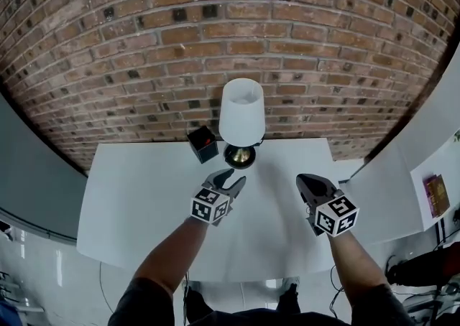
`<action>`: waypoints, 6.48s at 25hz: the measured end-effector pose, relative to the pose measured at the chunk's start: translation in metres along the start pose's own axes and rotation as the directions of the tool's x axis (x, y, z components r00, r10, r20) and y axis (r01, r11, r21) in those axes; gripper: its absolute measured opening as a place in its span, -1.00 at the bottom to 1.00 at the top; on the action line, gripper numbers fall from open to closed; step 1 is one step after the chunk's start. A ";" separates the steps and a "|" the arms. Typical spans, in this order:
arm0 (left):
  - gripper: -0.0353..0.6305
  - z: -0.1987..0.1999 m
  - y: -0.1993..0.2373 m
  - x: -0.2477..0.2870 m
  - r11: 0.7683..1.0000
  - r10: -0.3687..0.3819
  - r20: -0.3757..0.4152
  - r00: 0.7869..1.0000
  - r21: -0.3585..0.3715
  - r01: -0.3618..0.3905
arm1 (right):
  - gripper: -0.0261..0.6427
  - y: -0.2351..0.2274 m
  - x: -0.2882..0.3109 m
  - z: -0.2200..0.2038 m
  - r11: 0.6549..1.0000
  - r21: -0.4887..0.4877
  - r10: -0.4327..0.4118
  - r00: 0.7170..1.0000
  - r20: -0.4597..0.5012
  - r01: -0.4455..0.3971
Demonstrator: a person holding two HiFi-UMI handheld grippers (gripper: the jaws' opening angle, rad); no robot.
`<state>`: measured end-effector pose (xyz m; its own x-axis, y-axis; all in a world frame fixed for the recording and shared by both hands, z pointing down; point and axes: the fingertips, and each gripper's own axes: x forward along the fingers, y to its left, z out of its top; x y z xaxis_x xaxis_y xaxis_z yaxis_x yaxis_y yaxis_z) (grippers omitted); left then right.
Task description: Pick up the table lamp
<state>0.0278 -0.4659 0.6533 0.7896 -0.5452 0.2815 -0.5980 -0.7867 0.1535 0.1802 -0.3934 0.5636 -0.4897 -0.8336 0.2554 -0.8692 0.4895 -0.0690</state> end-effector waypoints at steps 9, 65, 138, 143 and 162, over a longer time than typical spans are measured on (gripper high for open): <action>-0.34 -0.031 0.047 0.062 0.995 0.092 -0.027 0.995 -0.042 -0.093 | -0.94 -0.029 0.021 -0.027 1.000 -0.026 -0.003 1.000 0.012 0.003; -0.42 -0.049 0.137 0.165 0.882 0.468 -0.110 0.877 -0.012 -0.472 | -0.94 -0.090 0.048 -0.095 0.999 0.038 -0.007 1.000 -0.026 0.008; -0.52 0.323 0.059 -0.142 0.971 0.225 -0.080 0.971 0.097 -0.217 | -0.94 0.010 -0.002 0.279 0.994 -0.106 -0.025 0.995 0.094 0.035; -0.52 0.343 0.055 -0.164 0.968 0.236 -0.066 0.969 0.102 -0.229 | -0.94 0.014 -0.008 0.303 0.992 -0.118 -0.025 0.994 0.104 0.037; -0.54 0.376 0.034 -0.204 0.967 0.243 -0.024 0.970 0.081 -0.241 | -0.94 0.029 -0.014 0.333 0.996 -0.093 0.002 0.994 0.109 0.008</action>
<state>-0.1022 -0.4903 0.2454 0.6169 -0.7132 0.3328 -0.7573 -0.6531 0.0043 0.1391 -0.4524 0.2372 -0.4963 -0.8554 0.1482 -0.8630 0.5047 0.0229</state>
